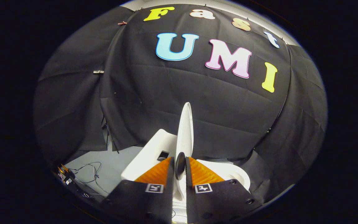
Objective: Open the toilet lid.
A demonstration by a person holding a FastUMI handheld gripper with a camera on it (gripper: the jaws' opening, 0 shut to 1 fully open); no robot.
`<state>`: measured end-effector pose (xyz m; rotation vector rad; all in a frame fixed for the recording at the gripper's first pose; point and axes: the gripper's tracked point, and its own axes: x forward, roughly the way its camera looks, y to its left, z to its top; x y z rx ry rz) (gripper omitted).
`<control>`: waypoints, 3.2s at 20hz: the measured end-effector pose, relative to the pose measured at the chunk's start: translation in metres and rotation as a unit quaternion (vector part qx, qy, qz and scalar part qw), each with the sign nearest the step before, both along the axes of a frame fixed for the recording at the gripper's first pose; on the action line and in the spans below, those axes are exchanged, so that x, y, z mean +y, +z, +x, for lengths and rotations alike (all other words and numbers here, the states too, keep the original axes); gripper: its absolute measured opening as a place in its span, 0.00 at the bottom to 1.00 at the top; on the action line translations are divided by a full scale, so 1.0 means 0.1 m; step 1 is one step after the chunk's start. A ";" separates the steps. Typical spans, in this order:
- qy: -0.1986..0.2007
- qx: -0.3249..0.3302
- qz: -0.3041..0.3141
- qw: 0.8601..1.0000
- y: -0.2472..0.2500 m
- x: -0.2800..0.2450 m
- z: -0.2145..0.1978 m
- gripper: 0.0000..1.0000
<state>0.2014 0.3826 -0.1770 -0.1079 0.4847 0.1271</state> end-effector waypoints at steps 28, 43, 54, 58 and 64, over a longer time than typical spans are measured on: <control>-0.021 -0.124 0.097 0.987 1.63 -1.66 -0.72 0.98; -0.075 -0.173 0.083 0.979 1.64 -3.21 -1.54 0.98; -0.113 -0.203 0.072 0.970 1.82 -3.67 -1.77 0.98; -0.127 -0.213 0.071 0.966 1.91 -3.81 -1.81 0.98; -0.135 -0.226 0.073 0.962 2.02 -3.90 -1.86 0.98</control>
